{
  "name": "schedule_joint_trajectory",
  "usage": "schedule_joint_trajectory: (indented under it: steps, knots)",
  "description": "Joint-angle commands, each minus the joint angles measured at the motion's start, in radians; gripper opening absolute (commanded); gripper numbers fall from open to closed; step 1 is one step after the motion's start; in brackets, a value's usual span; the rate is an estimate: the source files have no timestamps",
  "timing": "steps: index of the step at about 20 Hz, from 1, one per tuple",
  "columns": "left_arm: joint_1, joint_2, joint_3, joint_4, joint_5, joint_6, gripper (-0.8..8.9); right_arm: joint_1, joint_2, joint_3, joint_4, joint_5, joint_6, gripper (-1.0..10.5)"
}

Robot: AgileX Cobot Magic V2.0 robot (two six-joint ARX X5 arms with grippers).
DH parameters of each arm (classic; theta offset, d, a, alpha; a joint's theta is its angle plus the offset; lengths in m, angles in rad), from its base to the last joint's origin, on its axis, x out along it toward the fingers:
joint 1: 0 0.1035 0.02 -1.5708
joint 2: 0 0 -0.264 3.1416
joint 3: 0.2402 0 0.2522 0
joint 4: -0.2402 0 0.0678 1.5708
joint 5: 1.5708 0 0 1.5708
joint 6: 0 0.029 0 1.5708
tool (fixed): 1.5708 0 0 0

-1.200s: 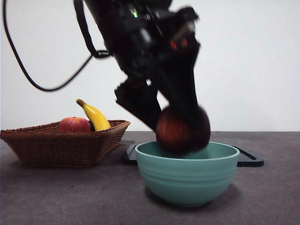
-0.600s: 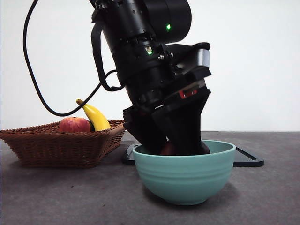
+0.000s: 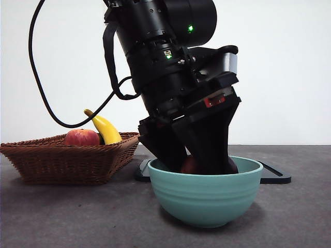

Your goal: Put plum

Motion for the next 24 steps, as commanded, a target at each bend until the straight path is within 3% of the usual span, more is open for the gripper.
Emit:
schedule_joint_trajectory:
  steps: [1,10,16,24]
  knots:
    - [-0.012,0.020,0.027,-0.010,0.002,0.003,3.54,0.005,0.006,0.022,0.003,-0.003,0.001,3.5]
    - [-0.012,0.018,0.033,-0.023,0.002,-0.003,4.06,0.005,0.006,0.022,0.003,-0.003,0.001,3.5]
    - [-0.009,-0.006,0.153,-0.094,0.002,-0.002,4.06,0.005,0.006,0.022,0.002,-0.003,0.001,3.5]
    - [0.095,-0.214,0.243,-0.068,0.002,-0.018,4.05,0.005,0.006,0.022,0.003,-0.002,0.000,3.5]
